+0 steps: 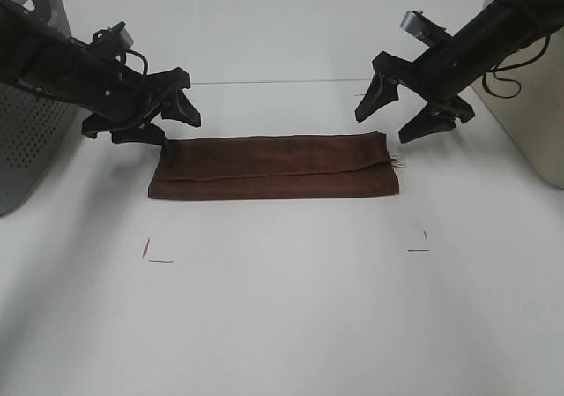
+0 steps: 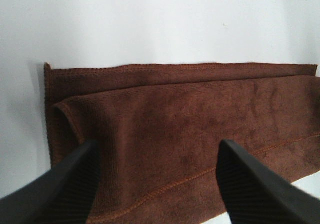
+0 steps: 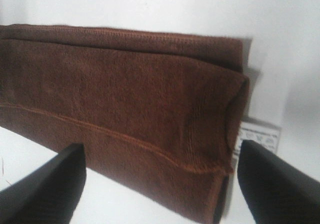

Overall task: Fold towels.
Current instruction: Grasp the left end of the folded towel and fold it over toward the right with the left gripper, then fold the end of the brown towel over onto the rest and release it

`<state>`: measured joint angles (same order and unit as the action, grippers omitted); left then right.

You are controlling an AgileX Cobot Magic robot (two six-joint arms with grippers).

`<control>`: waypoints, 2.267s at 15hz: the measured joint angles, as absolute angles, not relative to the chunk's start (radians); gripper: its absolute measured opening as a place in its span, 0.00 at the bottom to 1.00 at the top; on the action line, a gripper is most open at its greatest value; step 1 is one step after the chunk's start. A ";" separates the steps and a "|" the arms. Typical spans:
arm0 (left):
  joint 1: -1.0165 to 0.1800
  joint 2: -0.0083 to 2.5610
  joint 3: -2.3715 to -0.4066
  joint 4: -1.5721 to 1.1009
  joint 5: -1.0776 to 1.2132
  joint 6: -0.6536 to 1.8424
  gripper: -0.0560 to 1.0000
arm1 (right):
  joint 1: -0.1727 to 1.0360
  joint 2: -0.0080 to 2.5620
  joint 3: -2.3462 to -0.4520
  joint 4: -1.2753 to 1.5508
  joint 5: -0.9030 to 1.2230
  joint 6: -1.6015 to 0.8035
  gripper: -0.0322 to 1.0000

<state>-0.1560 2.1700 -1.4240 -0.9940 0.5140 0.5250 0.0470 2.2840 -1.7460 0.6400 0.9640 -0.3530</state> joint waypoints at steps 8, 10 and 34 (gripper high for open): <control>-0.130 2.197 -1.433 -0.750 0.541 0.287 0.68 | 0.047 2.246 -1.748 0.367 1.067 -0.125 0.79; -0.130 2.251 -1.465 -0.770 0.566 0.287 0.68 | 0.047 2.246 -1.748 0.367 1.067 -0.124 0.79; -0.295 2.183 -1.856 -0.588 0.940 -0.055 0.07 | 0.047 2.246 -1.748 0.413 1.041 -0.124 0.79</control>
<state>-0.2950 2.1830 -1.8560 -0.5880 0.9400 -0.0550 0.0470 2.2460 -1.7480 0.4130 1.0410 -0.1240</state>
